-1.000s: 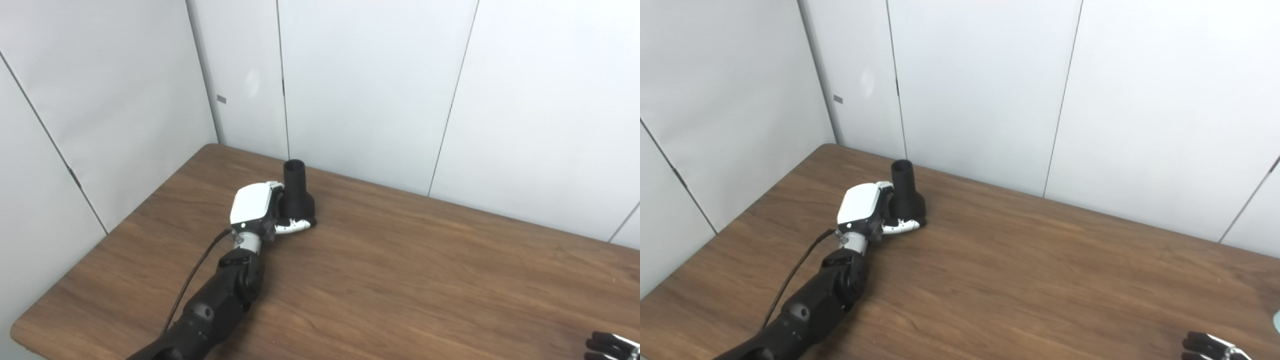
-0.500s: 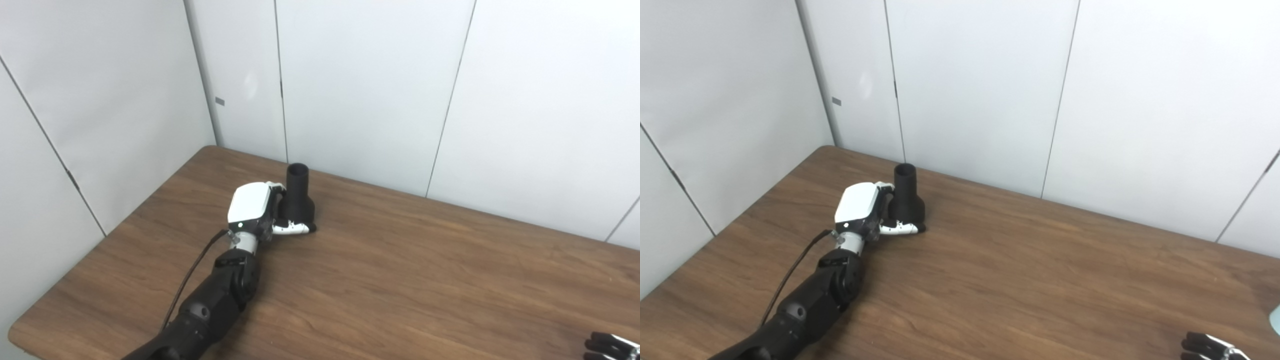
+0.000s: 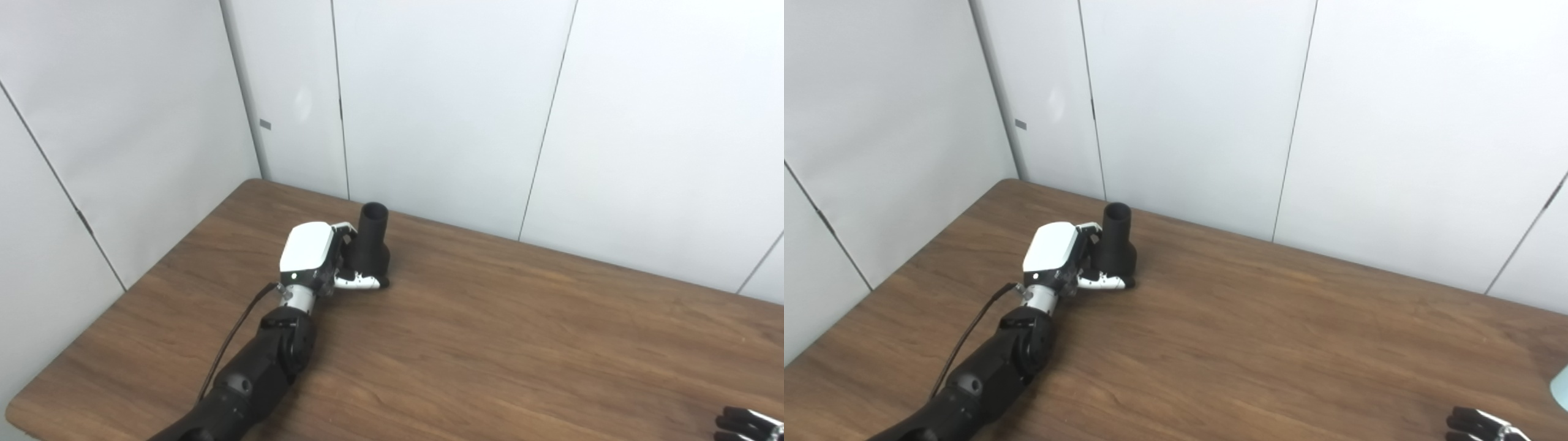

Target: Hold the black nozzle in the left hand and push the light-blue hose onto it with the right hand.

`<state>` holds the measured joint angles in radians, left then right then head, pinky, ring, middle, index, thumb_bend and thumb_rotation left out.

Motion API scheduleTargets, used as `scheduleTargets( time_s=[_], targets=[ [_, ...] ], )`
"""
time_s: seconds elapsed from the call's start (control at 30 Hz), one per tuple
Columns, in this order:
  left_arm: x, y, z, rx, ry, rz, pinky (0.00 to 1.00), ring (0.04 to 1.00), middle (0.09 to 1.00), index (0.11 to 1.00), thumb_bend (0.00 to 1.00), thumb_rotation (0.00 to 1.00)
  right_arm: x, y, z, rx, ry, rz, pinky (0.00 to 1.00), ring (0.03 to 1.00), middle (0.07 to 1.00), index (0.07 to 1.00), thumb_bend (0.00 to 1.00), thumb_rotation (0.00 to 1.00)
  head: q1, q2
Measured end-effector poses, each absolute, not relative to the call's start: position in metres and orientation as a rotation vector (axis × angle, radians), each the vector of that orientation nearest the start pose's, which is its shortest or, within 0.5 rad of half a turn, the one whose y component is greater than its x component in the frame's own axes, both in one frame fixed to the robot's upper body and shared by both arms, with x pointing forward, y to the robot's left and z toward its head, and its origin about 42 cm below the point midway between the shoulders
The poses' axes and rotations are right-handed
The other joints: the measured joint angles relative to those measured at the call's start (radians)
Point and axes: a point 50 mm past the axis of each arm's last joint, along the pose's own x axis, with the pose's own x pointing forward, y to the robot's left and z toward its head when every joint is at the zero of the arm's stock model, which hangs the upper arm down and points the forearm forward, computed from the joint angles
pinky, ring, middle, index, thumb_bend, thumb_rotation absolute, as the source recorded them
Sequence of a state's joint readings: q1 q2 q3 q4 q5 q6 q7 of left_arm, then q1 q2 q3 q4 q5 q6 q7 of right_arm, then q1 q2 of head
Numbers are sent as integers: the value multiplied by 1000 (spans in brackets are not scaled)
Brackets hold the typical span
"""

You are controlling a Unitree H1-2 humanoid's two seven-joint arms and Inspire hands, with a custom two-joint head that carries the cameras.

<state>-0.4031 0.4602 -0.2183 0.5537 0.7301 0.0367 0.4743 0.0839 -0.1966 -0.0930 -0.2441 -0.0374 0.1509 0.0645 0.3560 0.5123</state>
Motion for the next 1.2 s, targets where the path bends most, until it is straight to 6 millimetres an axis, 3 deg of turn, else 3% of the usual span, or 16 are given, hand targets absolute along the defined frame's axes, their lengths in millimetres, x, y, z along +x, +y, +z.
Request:
scheduleTargets(
  time_s=[0.07, 0.1, 0.13, 0.2, 0.27, 0.3, 0.33, 0.37, 0.4, 0.43, 0.47, 0.53, 0.6, 0.7, 1.07, 1.2],
  targets=[
    [403, 352, 125, 1298, -134, 269, 729, 449, 439, 525, 520, 0, 254, -293, 140, -242, -10, -39, 565, 650, 666, 648, 270, 0, 0, -1],
    [403, 351, 125, 1308, -144, 262, 694, 389, 418, 523, 518, 0, 254, -293, 140, -242, -10, -39, 565, 652, 669, 650, 274, 0, 0, -1],
    [403, 350, 125, 1311, -153, 260, 446, 310, 444, 504, 522, 0, 254, -293, 140, -243, -9, -40, 560, 649, 668, 649, 280, 0, 0, -1],
    [402, 349, 125, 1310, -169, 264, 203, 203, 465, 488, 525, 0, 254, -293, 141, -250, -8, -42, 555, 645, 666, 648, 281, 0, 0, -1],
    [402, 348, 125, 1307, -183, 255, 140, 173, 469, 485, 526, 0, 254, -293, 141, -254, -8, -43, 553, 644, 664, 648, 279, 0, 0, -1],
    [402, 347, 125, 1311, -186, 250, 127, 164, 470, 484, 527, 0, 254, -293, 141, -254, -8, -44, 552, 643, 663, 647, 278, 0, 0, -1],
    [402, 347, 124, 1320, -188, 246, 118, 156, 345, 484, 525, 22, 254, -293, 141, -256, -8, -44, 551, 642, 663, 648, 278, 0, 0, -3],
    [402, 346, 124, 1331, -192, 241, 113, 151, 281, 484, 523, 33, 254, -293, 141, -257, -8, -44, 550, 642, 663, 648, 278, 0, -2, -3],
    [402, 345, 124, 1340, -194, 237, 377, 243, 394, 484, 525, 13, 254, -293, 141, -258, -8, -44, 554, 643, 664, 649, 275, 0, -2, -3],
    [402, 345, 124, 1349, -190, 238, 359, 280, 433, 484, 526, 6, 254, -293, 141, -258, -8, -44, 557, 645, 665, 650, 273, 0, -2, -3],
    [402, 345, 123, 1352, -184, 238, 238, 237, 451, 484, 526, 3, 254, -293, 141, -258, -8, -43, 559, 645, 665, 651, 274, 0, -2, -3],
    [402, 346, 123, 1352, -173, 238, 128, 180, 467, 484, 527, 0, 254, -293, 141, -258, -8, -43, 559, 646, 666, 651, 273, 0, -5, -5],
    [402, 345, 124, 1349, -174, 234, 84, 132, 247, 484, 522, 35, 254, -293, 141, -258, -9, -43, 560, 648, 667, 651, 274, 0, -5, -5],
    [401, 344, 124, 1339, -164, 211, 83, 120, 203, 485, 520, 42, 255, -293, 141, -256, -9, -44, 560, 649, 668, 651, 273, 0, -8, -6],
    [390, 329, 123, 1242, -169, 110, 111, 158, 287, 485, 519, 43, 255, -294, 141, -235, -2, -56, 548, 645, 666, 645, 272, 0, -22, -3],
    [390, 324, 122, 1217, -170, 81, 97, 143, 259, 484, 519, 46, 255, -295, 141, -216, 6, -64, 561, 656, 672, 653, 267, 0, -28, -3]
  ],
)
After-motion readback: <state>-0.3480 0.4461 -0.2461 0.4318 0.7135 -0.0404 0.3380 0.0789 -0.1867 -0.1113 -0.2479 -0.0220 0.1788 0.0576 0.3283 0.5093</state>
